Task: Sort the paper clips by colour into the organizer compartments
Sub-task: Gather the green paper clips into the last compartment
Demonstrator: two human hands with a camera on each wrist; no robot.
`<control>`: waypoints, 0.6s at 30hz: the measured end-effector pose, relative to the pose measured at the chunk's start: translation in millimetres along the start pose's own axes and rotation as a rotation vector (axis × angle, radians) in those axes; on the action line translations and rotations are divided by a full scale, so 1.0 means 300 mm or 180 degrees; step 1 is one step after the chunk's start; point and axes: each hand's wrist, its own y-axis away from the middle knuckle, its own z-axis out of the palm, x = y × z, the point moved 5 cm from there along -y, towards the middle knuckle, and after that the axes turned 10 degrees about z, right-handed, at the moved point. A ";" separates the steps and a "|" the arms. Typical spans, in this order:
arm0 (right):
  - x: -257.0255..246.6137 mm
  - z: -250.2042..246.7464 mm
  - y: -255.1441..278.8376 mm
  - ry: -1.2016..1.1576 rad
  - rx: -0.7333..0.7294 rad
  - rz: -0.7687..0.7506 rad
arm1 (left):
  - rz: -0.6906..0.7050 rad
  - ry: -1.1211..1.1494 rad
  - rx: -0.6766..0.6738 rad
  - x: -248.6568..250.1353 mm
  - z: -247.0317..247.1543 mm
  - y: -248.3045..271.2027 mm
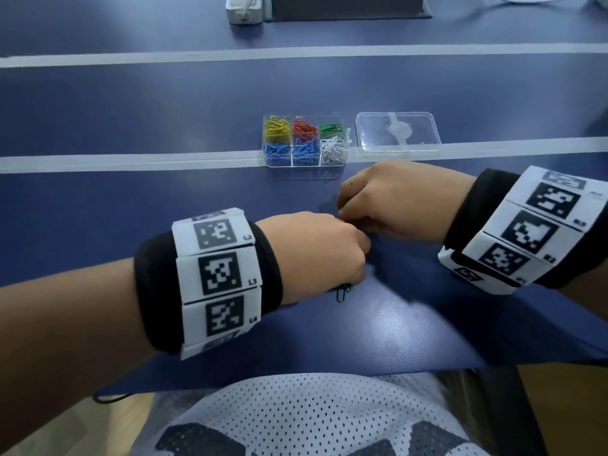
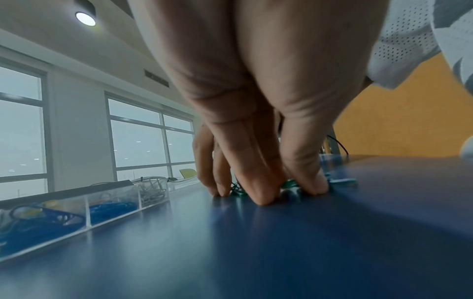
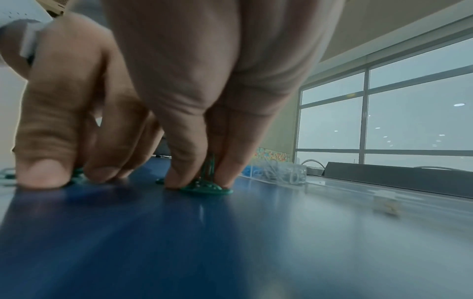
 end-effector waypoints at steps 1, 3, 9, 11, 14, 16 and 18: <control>-0.002 -0.004 -0.002 0.0037 0.0042 -0.0046 | -0.0023 -0.0023 -0.0034 -0.001 -0.001 0.000; -0.008 -0.009 -0.005 0.0059 0.0069 -0.0101 | -0.0071 -0.0032 -0.0059 0.002 -0.011 0.000; 0.005 -0.014 -0.015 0.0125 -0.0230 0.0301 | -0.0257 0.0309 -0.0124 -0.014 -0.014 -0.003; 0.017 -0.024 -0.018 -0.0167 -0.0169 0.0434 | -0.0430 0.0622 -0.0037 -0.042 -0.022 0.010; 0.068 -0.048 -0.010 -0.0676 -0.0137 0.0938 | -0.0681 0.0754 0.0185 -0.089 -0.031 0.038; 0.090 -0.058 0.009 -0.0764 -0.0157 0.1169 | -0.0857 0.0736 0.0333 -0.118 -0.043 0.061; 0.088 -0.061 0.030 -0.0690 -0.0163 0.1316 | -0.1063 0.0737 0.0521 -0.151 -0.067 0.085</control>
